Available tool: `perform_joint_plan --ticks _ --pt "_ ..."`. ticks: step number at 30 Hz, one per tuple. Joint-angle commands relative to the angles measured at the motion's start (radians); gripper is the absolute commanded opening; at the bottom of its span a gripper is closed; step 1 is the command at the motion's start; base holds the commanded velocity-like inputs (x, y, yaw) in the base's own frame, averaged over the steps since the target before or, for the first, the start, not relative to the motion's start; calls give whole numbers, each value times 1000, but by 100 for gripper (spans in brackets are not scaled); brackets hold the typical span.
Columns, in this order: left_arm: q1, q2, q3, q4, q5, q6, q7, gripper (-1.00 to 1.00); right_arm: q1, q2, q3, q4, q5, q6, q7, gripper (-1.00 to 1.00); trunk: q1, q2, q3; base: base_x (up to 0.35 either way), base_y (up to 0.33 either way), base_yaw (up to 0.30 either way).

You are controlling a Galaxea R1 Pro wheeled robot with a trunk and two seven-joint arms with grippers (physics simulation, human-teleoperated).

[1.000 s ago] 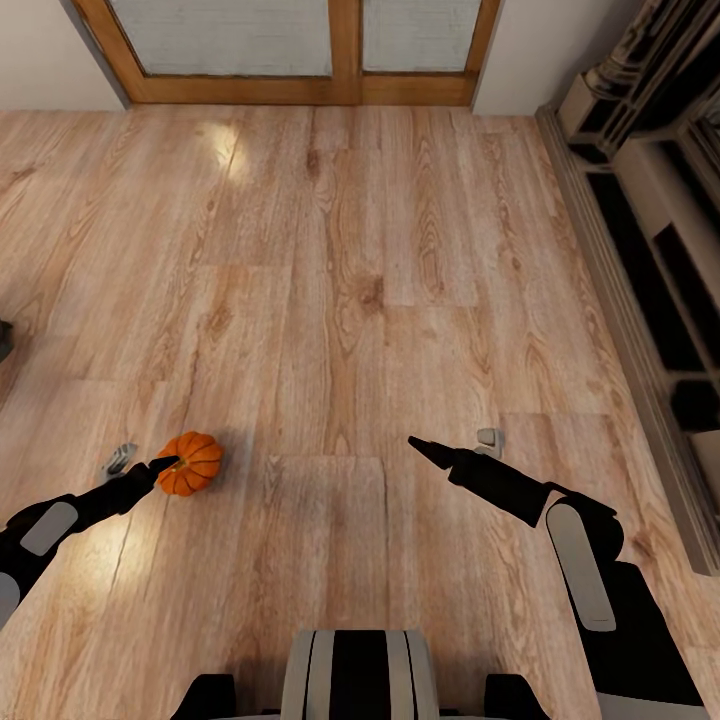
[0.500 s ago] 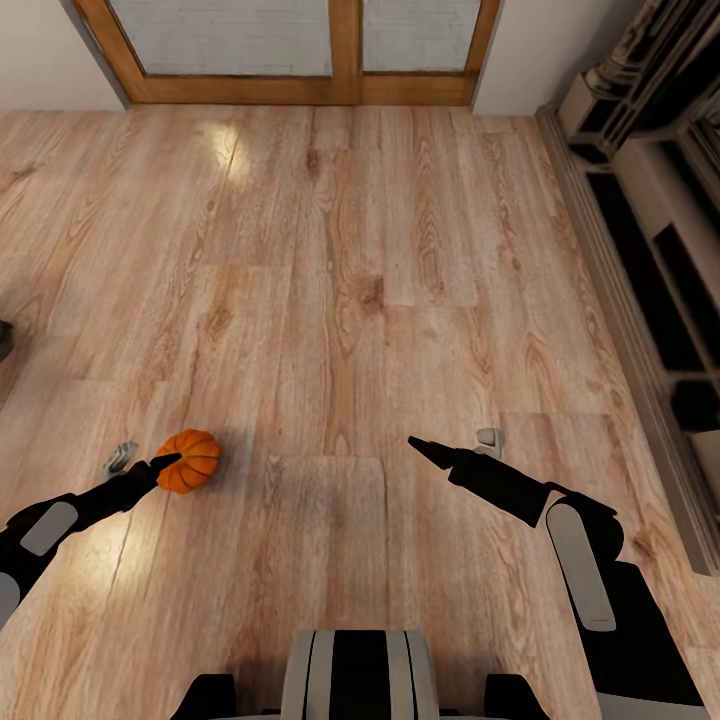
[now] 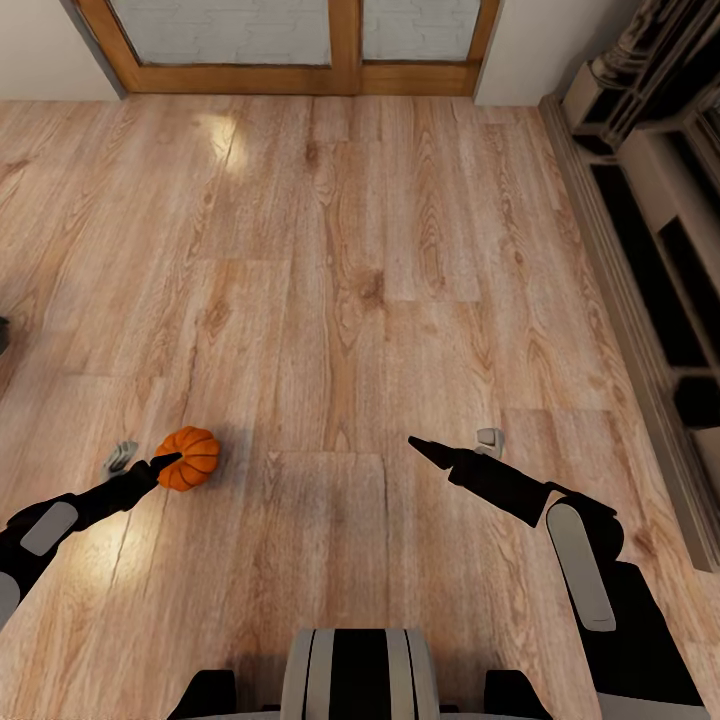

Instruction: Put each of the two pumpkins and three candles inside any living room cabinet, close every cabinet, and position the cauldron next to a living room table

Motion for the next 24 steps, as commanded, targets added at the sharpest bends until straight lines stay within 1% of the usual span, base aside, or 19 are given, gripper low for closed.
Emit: perform_joint_plan --ticks 1,9,15,24 --pt "-1 1 -7 0 10 3 0 100 0 0 -1 0 -2 6 2 100 0 0 -1 0 0 0" --pt "-1 1 -7 0 10 3 -5 100 0 0 -1 0 -2 6 3 100 0 0 -1 0 0 0" --pt "-1 1 -7 0 10 1 -45 100 0 0 -2 0 -2 6 3 100 0 0 -1 0 0 0" --pt "-1 1 -7 0 10 2 -56 100 0 0 -2 0 -2 6 3 100 0 0 -1 0 0 0"
